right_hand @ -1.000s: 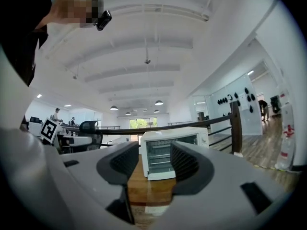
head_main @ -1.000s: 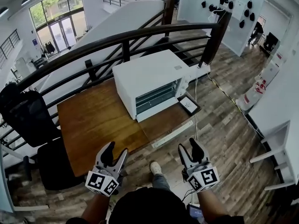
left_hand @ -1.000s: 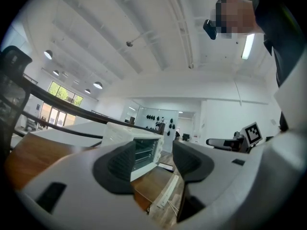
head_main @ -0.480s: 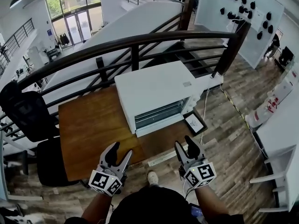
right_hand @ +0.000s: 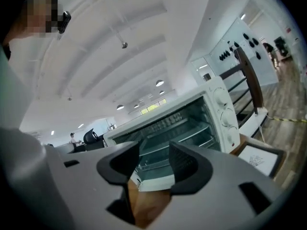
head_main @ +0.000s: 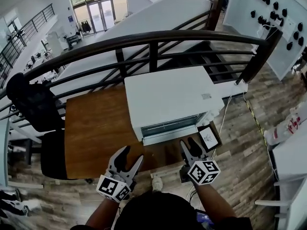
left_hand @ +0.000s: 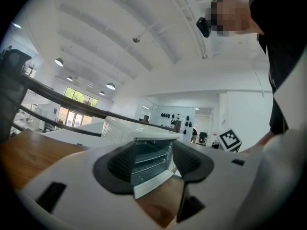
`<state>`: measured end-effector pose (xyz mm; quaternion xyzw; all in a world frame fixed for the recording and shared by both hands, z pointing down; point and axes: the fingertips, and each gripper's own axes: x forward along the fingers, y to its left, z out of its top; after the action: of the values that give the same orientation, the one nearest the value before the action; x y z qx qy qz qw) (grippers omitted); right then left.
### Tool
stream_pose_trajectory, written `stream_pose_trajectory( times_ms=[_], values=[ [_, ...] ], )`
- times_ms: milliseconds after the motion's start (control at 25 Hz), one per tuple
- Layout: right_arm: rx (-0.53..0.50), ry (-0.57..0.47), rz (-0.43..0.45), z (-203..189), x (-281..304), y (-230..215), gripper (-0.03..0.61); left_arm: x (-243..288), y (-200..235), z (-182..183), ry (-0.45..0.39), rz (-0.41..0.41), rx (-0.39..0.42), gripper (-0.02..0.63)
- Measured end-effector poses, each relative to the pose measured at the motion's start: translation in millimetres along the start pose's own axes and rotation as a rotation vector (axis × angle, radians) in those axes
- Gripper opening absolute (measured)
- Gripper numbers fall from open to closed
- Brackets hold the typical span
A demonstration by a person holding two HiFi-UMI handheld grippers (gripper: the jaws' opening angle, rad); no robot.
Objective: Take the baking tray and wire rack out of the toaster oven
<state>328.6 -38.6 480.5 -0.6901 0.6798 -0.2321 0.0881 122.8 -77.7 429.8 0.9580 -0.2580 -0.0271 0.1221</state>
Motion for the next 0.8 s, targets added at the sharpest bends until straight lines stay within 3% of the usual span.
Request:
stream_pose_trajectory(
  times_ms=[400,600,800],
  values=[
    [0.219,0.148,0.051,-36.6,75.2,-22.6,0.187,-25.3,26.8,-31.7,0.064,0.18,-0.068,0.247],
    [0.338,0.168,0.044,-42.8,106.6,-36.6,0.183,-43.6,47.1,-34.1,0.073,0.27,-0.081,0.247],
    [0.553,0.171,0.015,-50.2,137.0,-47.0,0.194,-48.8,53.4,-35.4,0.104,0.301,-0.087,0.246]
  ],
)
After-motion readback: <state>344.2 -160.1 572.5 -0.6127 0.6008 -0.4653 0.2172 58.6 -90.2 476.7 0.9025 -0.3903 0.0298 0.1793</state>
